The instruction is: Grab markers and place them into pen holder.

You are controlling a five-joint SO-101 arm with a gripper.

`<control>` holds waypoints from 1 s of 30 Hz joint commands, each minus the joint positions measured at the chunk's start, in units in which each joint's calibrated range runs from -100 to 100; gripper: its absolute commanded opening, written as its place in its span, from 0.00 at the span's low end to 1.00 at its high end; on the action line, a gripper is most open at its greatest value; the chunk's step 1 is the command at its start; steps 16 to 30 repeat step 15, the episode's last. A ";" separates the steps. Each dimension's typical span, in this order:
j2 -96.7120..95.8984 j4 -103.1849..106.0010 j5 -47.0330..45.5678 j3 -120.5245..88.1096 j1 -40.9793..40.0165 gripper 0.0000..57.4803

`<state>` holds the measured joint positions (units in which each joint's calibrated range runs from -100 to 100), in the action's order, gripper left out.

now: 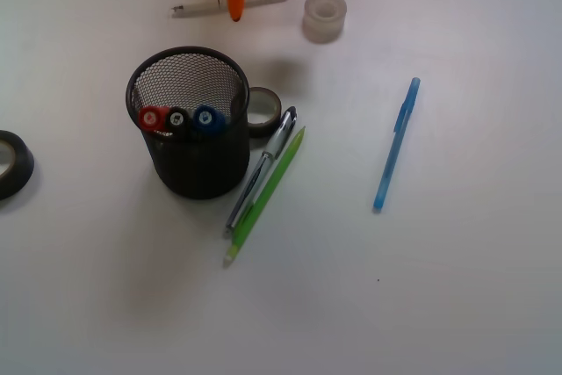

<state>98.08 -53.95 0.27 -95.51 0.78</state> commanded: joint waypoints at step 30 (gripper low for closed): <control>0.64 -2.57 2.10 0.04 -0.07 0.01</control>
